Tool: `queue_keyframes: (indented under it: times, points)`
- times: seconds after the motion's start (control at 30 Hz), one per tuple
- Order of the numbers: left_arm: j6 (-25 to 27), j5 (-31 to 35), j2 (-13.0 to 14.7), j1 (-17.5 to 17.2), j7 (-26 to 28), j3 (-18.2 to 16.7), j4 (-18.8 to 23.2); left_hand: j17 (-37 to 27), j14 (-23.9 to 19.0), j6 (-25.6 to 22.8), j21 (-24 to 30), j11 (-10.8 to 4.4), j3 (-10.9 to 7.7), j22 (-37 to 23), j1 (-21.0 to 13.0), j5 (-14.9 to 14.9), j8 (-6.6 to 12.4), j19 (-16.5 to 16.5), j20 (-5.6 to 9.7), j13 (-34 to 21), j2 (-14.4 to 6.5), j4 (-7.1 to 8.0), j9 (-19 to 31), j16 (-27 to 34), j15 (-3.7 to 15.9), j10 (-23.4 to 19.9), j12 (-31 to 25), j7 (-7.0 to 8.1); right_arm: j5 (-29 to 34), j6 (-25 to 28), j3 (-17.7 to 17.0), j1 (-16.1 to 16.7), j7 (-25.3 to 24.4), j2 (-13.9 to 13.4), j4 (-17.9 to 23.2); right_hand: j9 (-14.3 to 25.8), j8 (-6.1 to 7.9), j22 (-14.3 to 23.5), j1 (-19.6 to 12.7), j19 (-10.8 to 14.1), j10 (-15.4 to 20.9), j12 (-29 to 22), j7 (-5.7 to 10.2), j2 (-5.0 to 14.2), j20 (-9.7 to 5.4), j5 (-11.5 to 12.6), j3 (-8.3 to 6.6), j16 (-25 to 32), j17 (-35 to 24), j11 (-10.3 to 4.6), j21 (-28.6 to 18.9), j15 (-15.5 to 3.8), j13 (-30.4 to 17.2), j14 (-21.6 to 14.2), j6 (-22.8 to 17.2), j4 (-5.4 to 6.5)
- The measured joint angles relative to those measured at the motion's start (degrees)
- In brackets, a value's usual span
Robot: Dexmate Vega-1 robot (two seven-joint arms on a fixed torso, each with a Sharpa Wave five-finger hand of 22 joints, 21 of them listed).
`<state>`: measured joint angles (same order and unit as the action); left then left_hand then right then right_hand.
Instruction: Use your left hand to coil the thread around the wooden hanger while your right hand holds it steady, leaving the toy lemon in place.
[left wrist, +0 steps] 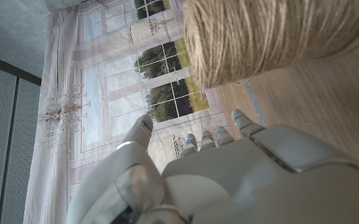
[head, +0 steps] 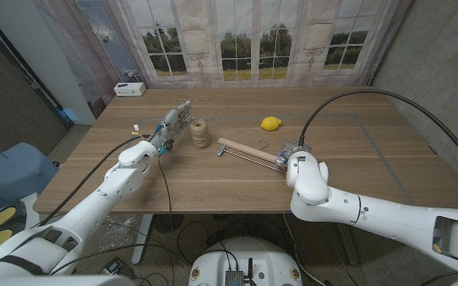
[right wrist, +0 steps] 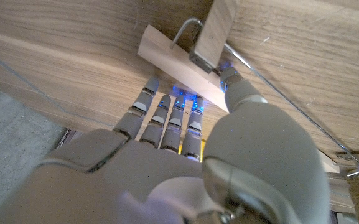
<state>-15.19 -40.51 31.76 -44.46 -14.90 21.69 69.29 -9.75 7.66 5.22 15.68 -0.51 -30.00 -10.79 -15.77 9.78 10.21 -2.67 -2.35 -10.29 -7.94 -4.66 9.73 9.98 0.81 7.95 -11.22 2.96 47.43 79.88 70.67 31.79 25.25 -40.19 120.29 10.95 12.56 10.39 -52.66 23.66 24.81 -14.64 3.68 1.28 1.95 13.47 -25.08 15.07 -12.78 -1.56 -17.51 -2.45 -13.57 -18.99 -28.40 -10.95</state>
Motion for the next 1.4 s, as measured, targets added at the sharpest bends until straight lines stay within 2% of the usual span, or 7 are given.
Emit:
queue_keyframes:
  times: [0.27,0.37,0.47,0.5,0.63,1.0,1.4]
  points:
    - [0.00,-0.12,0.01,-0.02,0.03,-0.13,0.01,0.01,0.00,0.00,0.00,0.00,0.24,0.00,0.00,0.00,0.00,0.00,0.00,0.00,0.00,0.24,0.00,0.00,0.00,0.00,-0.05,0.00,6.91,0.03,0.35,0.09,5.06,2.19,-4.44,-0.21,1.56,0.16,-6.89,2.64,5.98,-1.79,2.06,2.91,-1.82,-0.02,-0.28,3.37,-1.55,-2.01,-0.20,-0.10,-0.10,-5.60,-7.42,1.19]
    - [0.00,-0.16,0.01,-0.02,0.04,-0.15,-0.01,0.00,0.00,-0.31,0.00,0.00,0.24,0.00,0.23,0.00,0.00,0.00,0.00,0.00,0.23,0.24,0.00,0.00,0.00,0.00,-0.05,0.31,7.78,0.02,0.38,0.12,5.52,2.76,-5.76,-0.22,2.71,0.25,-9.82,3.43,12.53,-4.73,3.01,4.29,-2.61,-1.54,1.42,5.85,-3.58,-2.39,-0.48,-0.17,-1.09,-7.70,-14.10,1.37]
    - [0.00,-0.22,0.01,-0.02,0.06,-0.15,-0.01,0.01,0.00,-0.31,-0.22,0.00,0.24,0.00,0.24,0.00,0.00,0.02,-0.01,0.00,0.21,0.24,0.00,0.00,0.00,0.00,-0.05,0.31,7.78,0.02,0.39,0.15,5.52,3.08,-6.64,-0.22,5.16,0.43,-12.96,3.91,20.48,-8.47,6.03,4.58,-3.10,-2.44,2.79,7.40,-5.15,-2.73,-0.86,-0.21,-1.78,-9.42,-17.48,1.09]
    - [-0.02,-0.24,0.01,-0.02,0.07,-0.15,-0.01,0.01,0.00,-0.31,-0.22,0.00,0.24,0.00,0.54,0.00,0.00,0.15,-0.15,0.00,-0.09,0.24,0.00,0.00,0.00,0.00,-0.05,0.31,7.78,0.02,0.41,0.21,5.52,3.14,-6.82,-0.21,6.05,0.43,-13.59,4.08,21.81,-8.89,5.93,4.77,-3.27,-2.59,2.87,7.78,-5.58,-2.35,-0.93,-0.32,-1.78,-10.12,-18.44,1.02]
    - [-0.06,-0.28,0.02,-0.17,0.26,-0.32,-0.04,0.01,0.00,-0.31,-0.22,0.00,0.24,0.00,0.53,0.00,0.00,0.21,-0.21,0.00,-0.08,0.24,0.00,0.00,0.00,0.00,-0.05,0.31,8.12,-0.09,0.09,0.77,3.89,3.23,-7.31,-0.21,7.11,0.43,-16.64,4.51,22.01,-8.90,5.32,5.57,-3.70,-2.93,3.13,9.00,-6.66,-2.15,-1.35,-0.42,-1.78,-12.70,-20.05,0.75]
    - [0.02,0.52,1.15,-0.74,1.22,-0.42,1.48,0.15,-0.56,-0.09,-0.44,0.73,0.65,0.00,0.52,0.00,0.00,0.21,-0.21,0.00,-0.08,-0.17,0.00,0.22,-1.01,-0.73,-0.05,0.52,1.79,-3.75,-3.80,4.78,-11.09,2.80,-6.87,1.27,7.17,0.69,-18.20,6.06,22.12,-8.94,5.63,5.13,-4.19,-3.12,4.33,10.95,-8.39,-2.24,-2.31,-0.88,-1.78,-16.60,-24.13,1.05]
    - [2.58,5.11,4.45,-1.17,4.74,0.72,5.61,0.00,-2.52,-1.10,-0.66,0.95,0.85,0.00,-0.58,0.00,0.39,0.63,-3.51,-0.26,1.02,-1.85,0.00,0.67,-4.22,-2.81,-0.88,0.99,-4.60,-9.20,-12.04,12.41,-30.36,3.62,-5.75,1.54,7.64,0.95,-19.62,6.76,23.85,-12.42,4.58,3.72,-4.09,-3.49,4.94,12.24,-10.18,-2.75,-3.11,-1.03,-1.78,-18.77,-27.94,0.99]
